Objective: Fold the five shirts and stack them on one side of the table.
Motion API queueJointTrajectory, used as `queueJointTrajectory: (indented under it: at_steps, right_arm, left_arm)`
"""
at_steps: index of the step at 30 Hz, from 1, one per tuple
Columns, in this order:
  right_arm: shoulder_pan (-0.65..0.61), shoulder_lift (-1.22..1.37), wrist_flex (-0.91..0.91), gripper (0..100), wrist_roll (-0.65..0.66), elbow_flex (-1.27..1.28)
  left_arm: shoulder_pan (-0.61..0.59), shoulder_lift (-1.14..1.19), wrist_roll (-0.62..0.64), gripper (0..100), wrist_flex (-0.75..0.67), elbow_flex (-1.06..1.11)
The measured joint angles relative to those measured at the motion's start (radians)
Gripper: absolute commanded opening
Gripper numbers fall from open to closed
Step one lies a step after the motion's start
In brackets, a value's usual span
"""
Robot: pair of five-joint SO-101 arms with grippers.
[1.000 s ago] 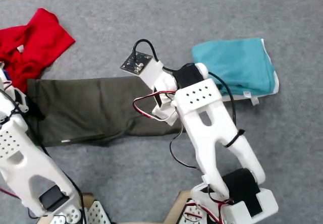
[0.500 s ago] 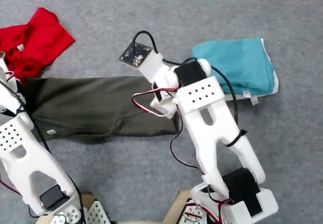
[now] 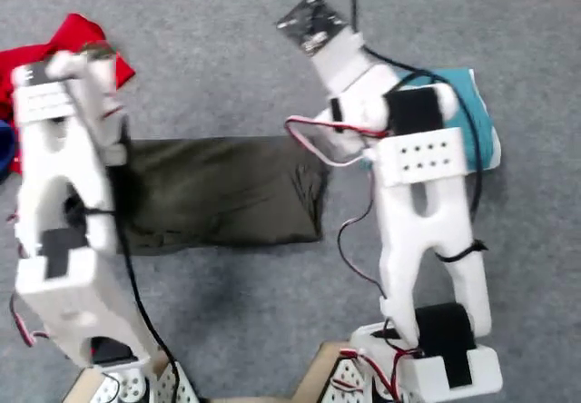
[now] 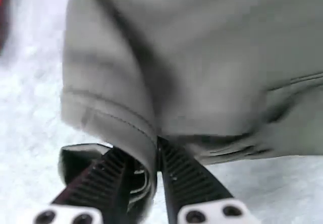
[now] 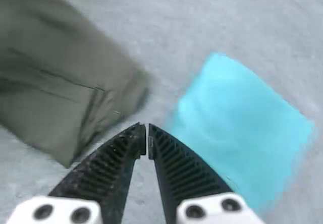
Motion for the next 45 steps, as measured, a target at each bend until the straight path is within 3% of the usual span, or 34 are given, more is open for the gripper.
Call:
queueJointTrajectory:
  at_steps: [10, 23, 30, 34, 37, 41, 45]
  right_arm:
    - [0.278, 0.000, -0.041, 2.1, 0.038, -0.026]
    - [0.390, 0.000, -0.052, 2.1, 0.049, -0.029]
    - [0.390, 0.000, -0.052, 2.1, 0.049, -0.029]
    - [0.390, 0.000, -0.052, 2.2, 0.049, -0.029]
    - [0.388, 0.000, -0.052, 2.2, 0.049, -0.029]
    - [0.390, 0.000, -0.052, 2.2, 0.049, -0.029]
    - [0.358, 0.000, -0.048, 2.1, 0.049, -0.029]
  left_arm:
    - [0.391, -0.003, 0.172, 3, 0.023, -0.021]
    - [0.658, 0.269, 0.341, 3, 0.011, -0.333]
    - [0.687, 0.419, 0.405, 5, 0.011, -0.523]
    - [0.690, 0.462, 0.425, 24, 0.025, -0.591]
    - [0.692, 0.465, 0.494, 29, 0.032, -0.621]
    - [0.631, 0.439, 0.554, 24, 0.038, -0.689]
    - [0.520, 0.305, 0.485, 3, 0.038, -0.756]
